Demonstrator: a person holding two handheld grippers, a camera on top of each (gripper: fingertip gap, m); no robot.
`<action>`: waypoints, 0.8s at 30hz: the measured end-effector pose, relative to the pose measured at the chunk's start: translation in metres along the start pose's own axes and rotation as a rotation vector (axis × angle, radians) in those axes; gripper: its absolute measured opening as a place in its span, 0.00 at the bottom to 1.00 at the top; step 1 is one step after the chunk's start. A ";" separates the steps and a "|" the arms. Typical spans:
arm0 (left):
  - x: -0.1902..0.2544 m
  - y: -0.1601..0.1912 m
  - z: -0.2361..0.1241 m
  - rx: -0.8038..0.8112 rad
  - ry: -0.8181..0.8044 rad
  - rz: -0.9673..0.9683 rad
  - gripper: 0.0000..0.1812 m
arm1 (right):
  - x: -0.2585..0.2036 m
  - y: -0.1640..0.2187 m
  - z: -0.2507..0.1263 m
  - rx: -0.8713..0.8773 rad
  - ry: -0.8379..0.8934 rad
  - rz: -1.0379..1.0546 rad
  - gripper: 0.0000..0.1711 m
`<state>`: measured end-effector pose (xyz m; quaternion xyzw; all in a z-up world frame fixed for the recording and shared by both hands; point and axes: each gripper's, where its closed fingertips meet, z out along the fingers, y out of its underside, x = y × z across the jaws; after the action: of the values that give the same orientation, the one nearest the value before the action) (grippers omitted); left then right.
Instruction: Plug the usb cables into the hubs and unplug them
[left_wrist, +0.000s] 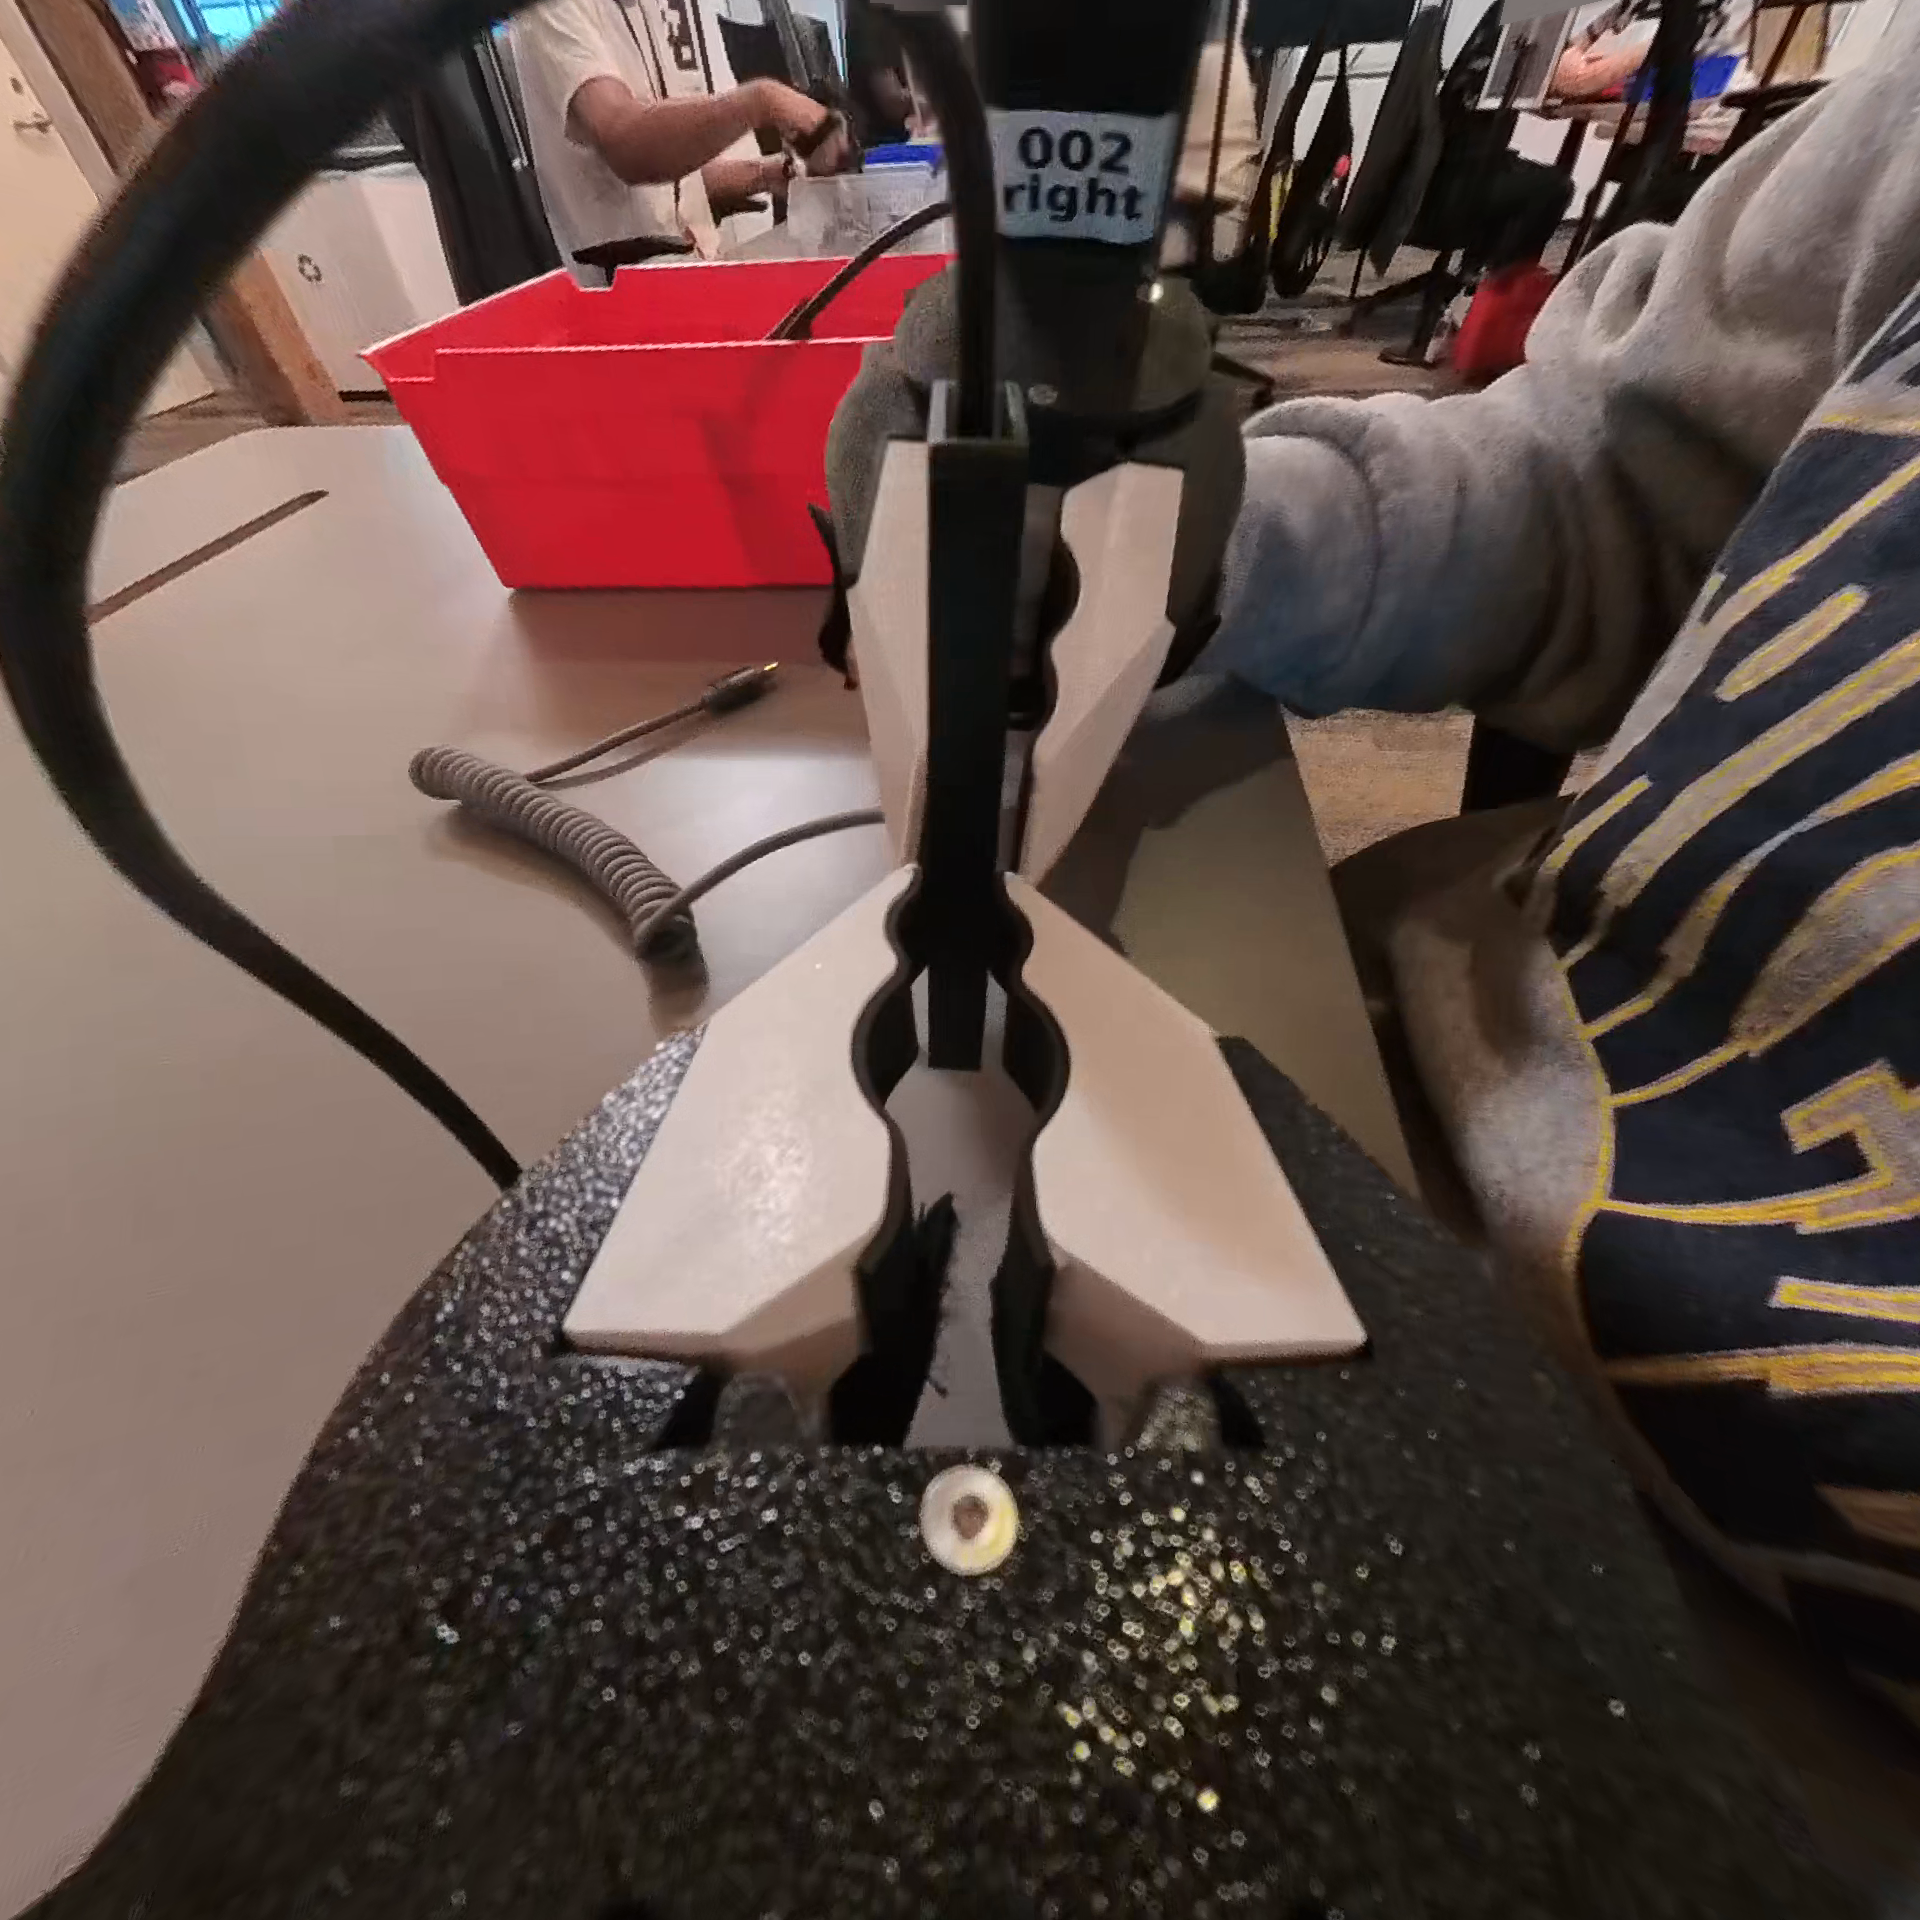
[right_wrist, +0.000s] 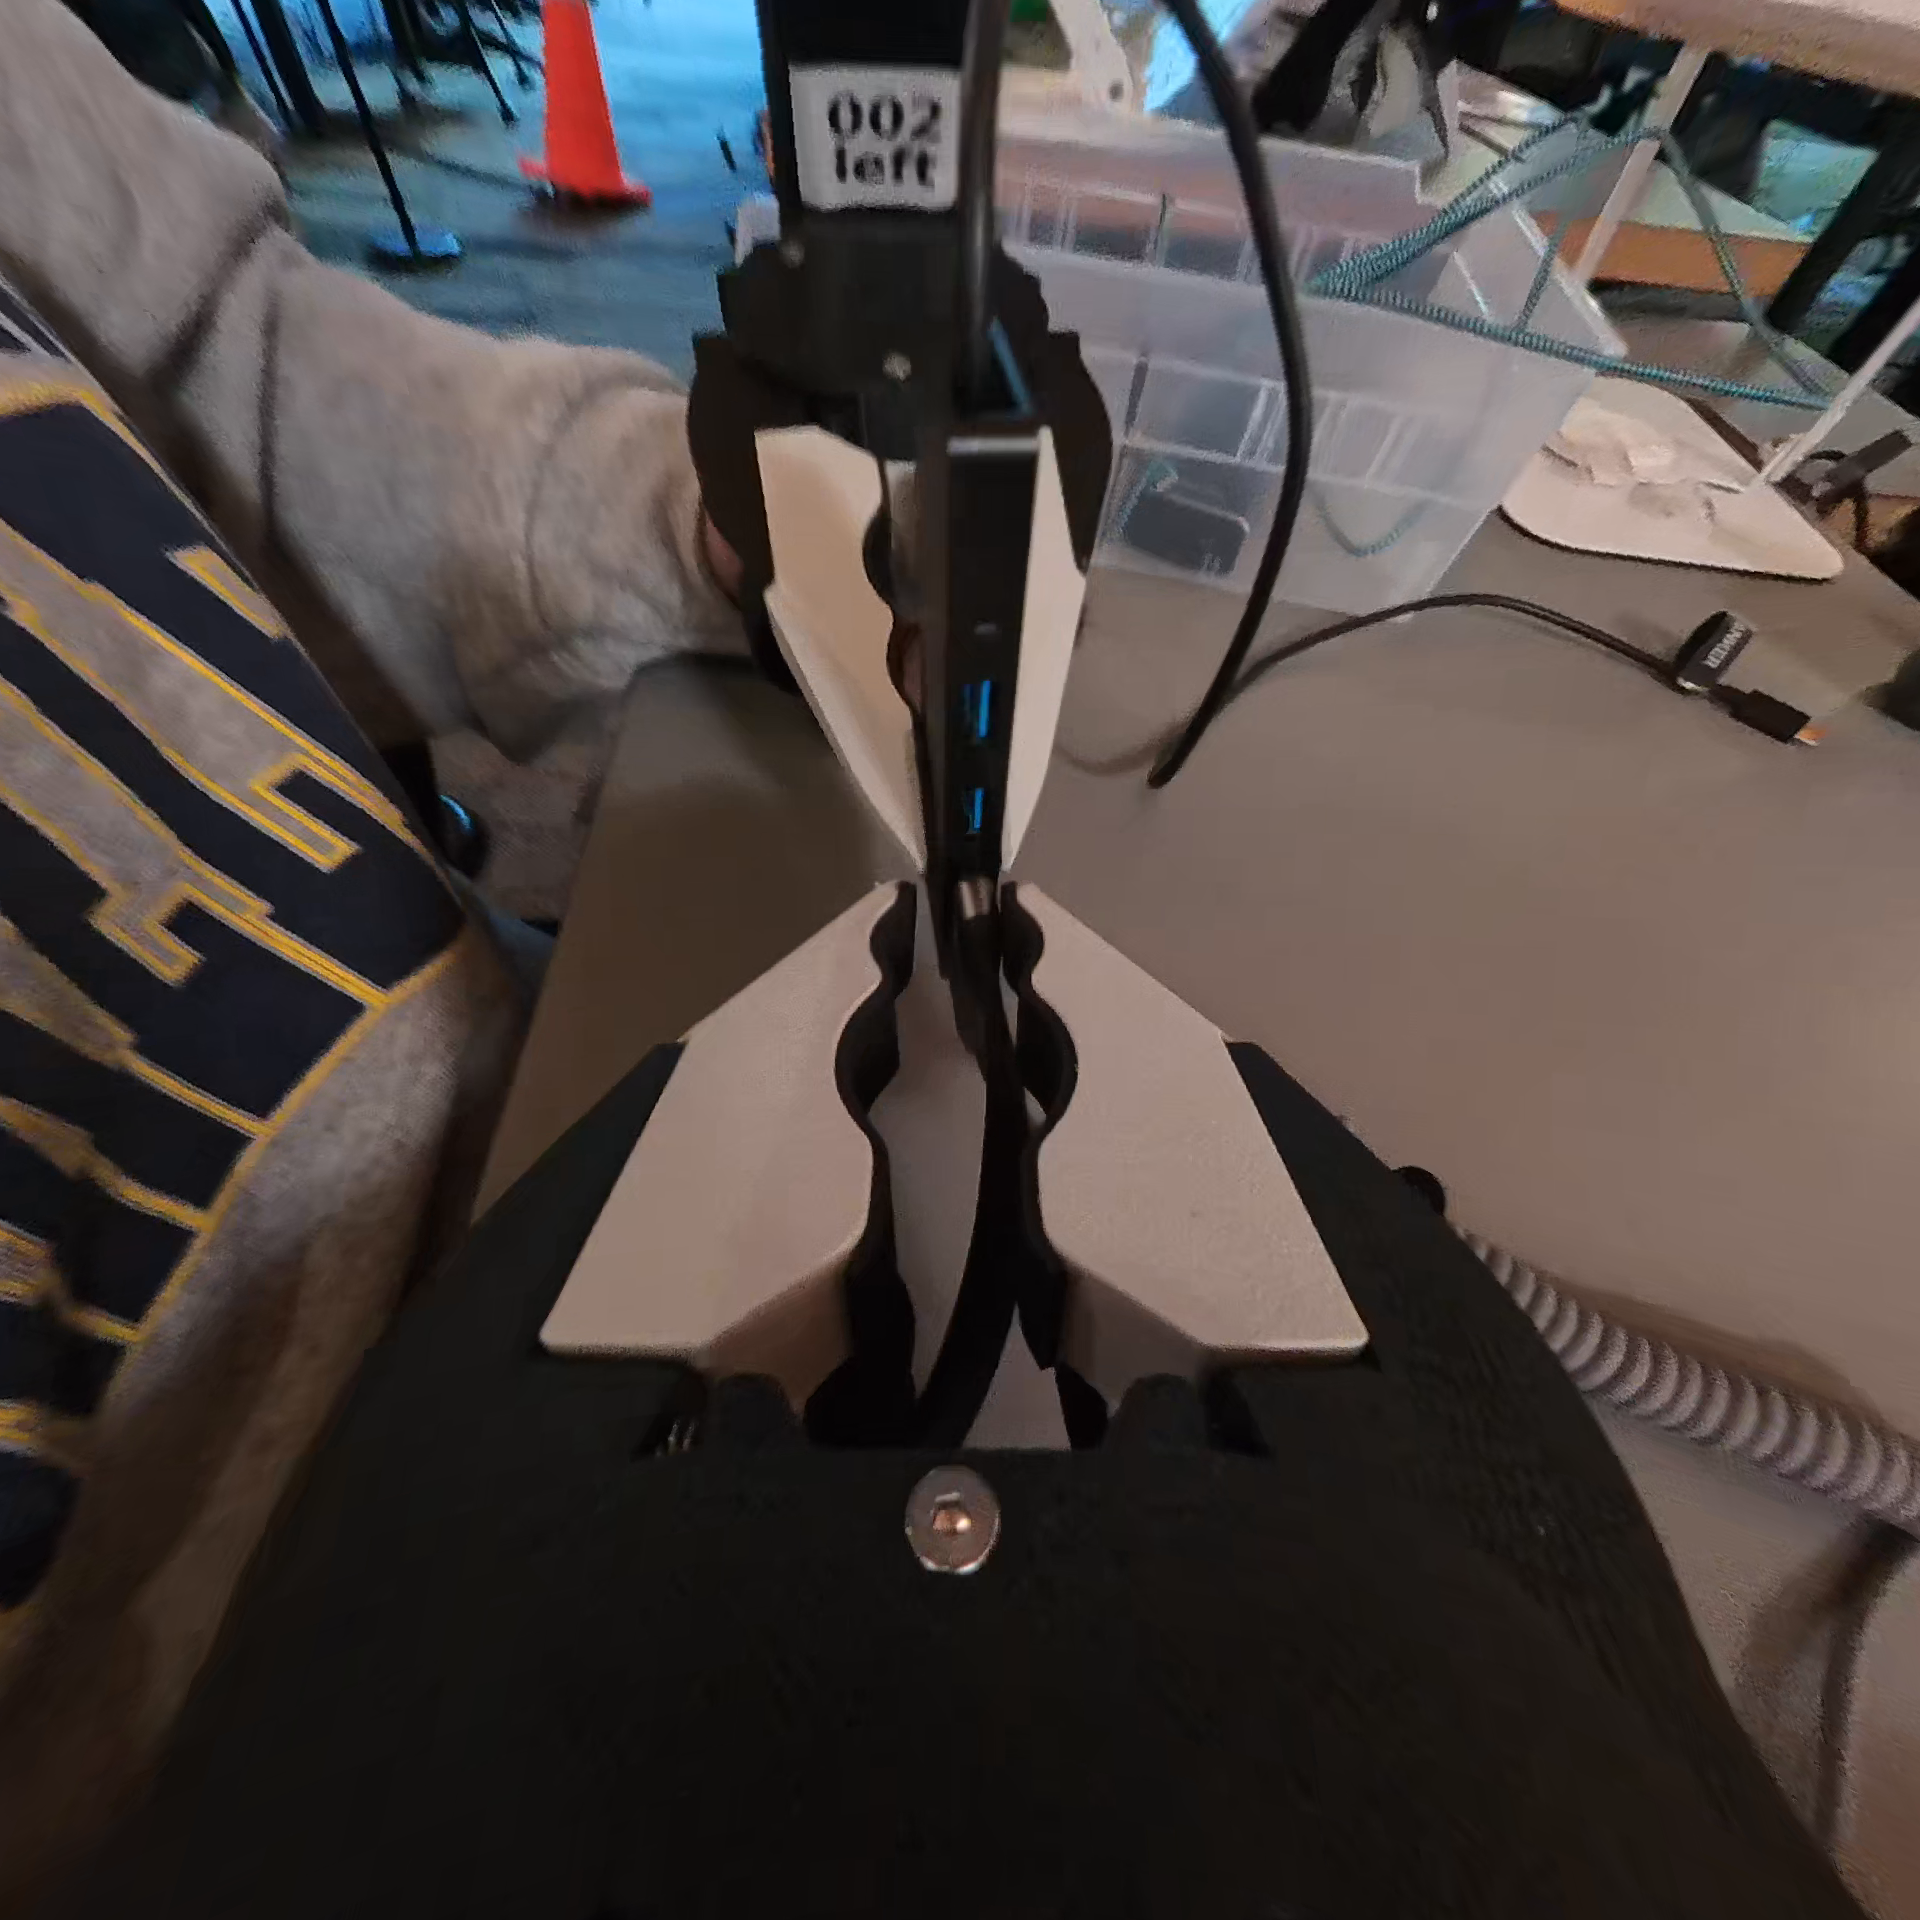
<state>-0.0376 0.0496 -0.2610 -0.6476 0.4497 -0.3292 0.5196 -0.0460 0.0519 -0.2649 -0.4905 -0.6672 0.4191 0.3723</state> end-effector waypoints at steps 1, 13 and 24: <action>0.001 -0.001 0.000 0.003 0.000 0.007 0.05 | -0.001 -0.003 -0.001 0.016 -0.010 0.015 0.08; 0.009 -0.004 -0.002 0.029 0.043 0.033 0.05 | -0.007 -0.006 -0.003 0.054 -0.040 0.004 0.05; 0.014 -0.007 0.001 0.057 0.018 0.144 0.05 | -0.013 -0.003 -0.011 0.086 -0.087 -0.006 0.07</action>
<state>-0.0299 0.0374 -0.2552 -0.5954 0.4902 -0.3095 0.5563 -0.0340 0.0411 -0.2588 -0.4533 -0.6657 0.4671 0.3648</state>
